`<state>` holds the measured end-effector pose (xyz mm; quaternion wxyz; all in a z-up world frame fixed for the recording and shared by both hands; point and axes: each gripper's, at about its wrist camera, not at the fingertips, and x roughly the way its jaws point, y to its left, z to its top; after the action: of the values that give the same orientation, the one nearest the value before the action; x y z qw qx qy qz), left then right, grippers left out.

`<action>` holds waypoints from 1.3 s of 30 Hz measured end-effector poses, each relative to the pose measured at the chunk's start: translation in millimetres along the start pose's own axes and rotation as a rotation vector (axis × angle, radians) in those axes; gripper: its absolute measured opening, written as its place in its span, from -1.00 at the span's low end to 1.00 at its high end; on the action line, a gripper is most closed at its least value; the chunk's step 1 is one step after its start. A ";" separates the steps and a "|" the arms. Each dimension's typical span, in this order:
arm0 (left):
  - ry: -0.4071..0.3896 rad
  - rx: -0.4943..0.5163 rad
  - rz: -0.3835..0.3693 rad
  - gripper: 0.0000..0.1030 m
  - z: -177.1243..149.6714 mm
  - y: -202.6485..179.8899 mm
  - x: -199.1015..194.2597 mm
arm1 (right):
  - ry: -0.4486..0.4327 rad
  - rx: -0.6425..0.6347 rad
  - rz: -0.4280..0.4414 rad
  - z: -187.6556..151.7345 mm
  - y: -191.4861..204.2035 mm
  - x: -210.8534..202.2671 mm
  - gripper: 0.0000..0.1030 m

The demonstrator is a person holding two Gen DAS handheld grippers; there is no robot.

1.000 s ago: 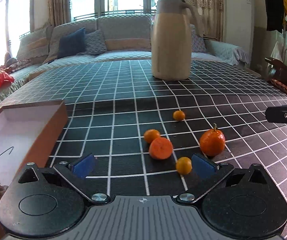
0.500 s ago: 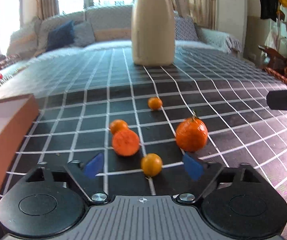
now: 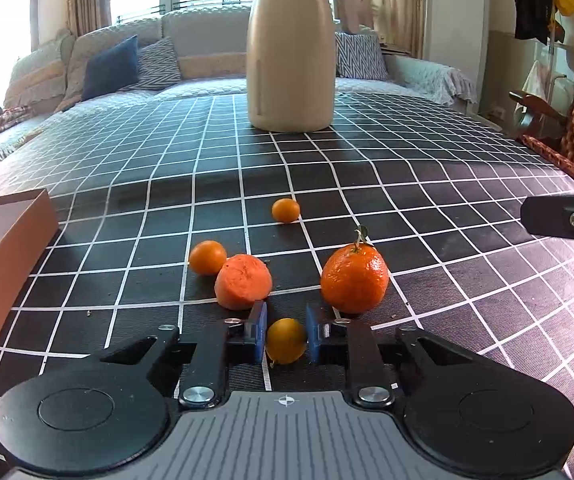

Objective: Organize fruits
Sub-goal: 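Carry the kumquat into the box and open the left tool while the right tool approaches the leafy mandarin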

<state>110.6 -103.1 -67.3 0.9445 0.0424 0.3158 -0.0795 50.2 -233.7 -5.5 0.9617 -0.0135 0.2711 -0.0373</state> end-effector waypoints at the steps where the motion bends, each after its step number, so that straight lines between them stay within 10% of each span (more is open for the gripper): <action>1: -0.001 -0.007 -0.002 -0.60 -0.4 1.2 -0.2 | 0.002 0.000 -0.001 0.3 1.7 1.4 -0.47; 39: -0.031 -0.121 0.172 -0.59 -0.6 168.4 -52.4 | 0.078 -0.076 0.004 -8.4 65.7 25.2 -0.46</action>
<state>98.8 69.2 -31.1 0.9535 0.0109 0.3005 0.0204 71.5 -170.3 -28.8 0.9493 -0.0479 0.3096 -0.0256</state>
